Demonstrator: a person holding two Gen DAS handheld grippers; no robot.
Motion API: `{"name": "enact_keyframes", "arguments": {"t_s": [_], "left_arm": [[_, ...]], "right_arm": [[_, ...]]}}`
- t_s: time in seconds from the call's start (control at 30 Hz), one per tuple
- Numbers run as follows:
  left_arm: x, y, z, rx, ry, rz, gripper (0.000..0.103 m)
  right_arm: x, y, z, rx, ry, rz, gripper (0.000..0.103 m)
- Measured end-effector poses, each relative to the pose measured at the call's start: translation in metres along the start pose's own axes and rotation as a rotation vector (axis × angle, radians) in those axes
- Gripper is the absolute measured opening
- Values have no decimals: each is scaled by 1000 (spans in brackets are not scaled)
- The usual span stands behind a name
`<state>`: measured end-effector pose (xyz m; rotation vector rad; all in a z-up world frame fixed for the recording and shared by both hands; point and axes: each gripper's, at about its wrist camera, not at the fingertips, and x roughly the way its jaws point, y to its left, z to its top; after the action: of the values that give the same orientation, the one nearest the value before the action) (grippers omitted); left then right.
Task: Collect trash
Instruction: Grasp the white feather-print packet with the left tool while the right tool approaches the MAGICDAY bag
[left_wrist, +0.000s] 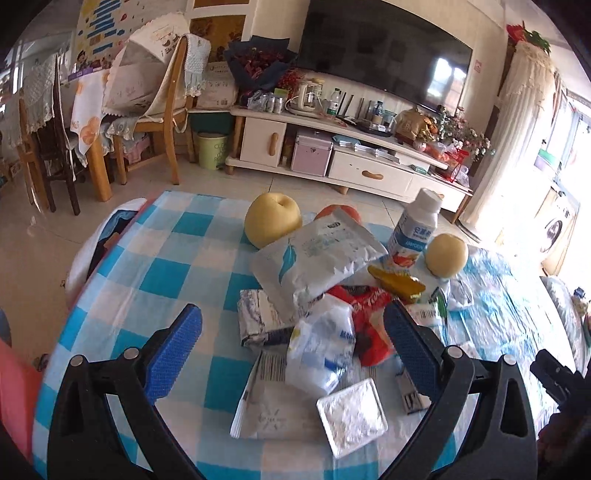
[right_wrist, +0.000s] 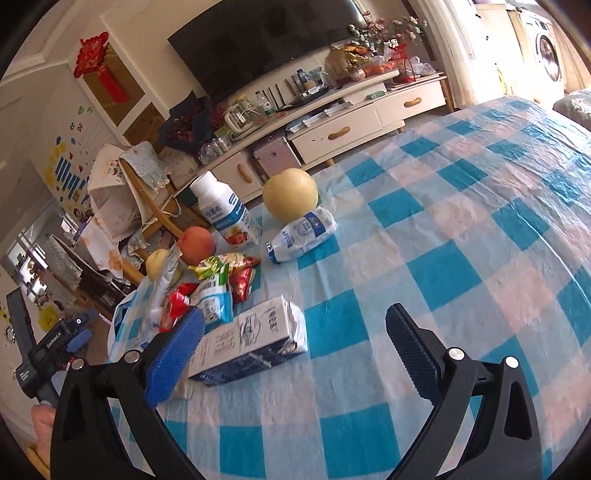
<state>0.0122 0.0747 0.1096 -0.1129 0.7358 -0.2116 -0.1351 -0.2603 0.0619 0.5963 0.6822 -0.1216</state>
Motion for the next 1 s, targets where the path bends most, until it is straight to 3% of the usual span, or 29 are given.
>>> {"name": "enact_keyframes", "arguments": {"t_s": [0.13, 0.2, 0.43, 0.5, 0.53, 0.67, 0.8, 0.97, 1.0], "left_arm": [[34, -1, 22, -29, 6, 3, 98], [51, 0, 32, -26, 17, 11, 97], [100, -1, 44, 12, 73, 33, 85], [110, 0, 44, 15, 86, 31, 84], [115, 0, 44, 21, 91, 28, 84], [131, -4, 45, 56, 124, -2, 83], [137, -11, 41, 103, 144, -43, 81], [130, -23, 32, 170, 158, -105, 75], [129, -26, 29, 185, 165, -117, 75]], "right_arm": [[39, 8, 26, -72, 10, -9, 93], [60, 17, 37, -133, 17, -29, 84], [126, 20, 69, -212, 73, -68, 84], [140, 17, 72, -220, 89, -71, 94], [146, 15, 74, -223, 97, -72, 94], [167, 10, 73, -232, 154, -27, 94], [179, 21, 58, -319, 212, -11, 93], [178, 37, 42, -408, 242, 0, 81], [178, 40, 40, -417, 248, 12, 73]]}}
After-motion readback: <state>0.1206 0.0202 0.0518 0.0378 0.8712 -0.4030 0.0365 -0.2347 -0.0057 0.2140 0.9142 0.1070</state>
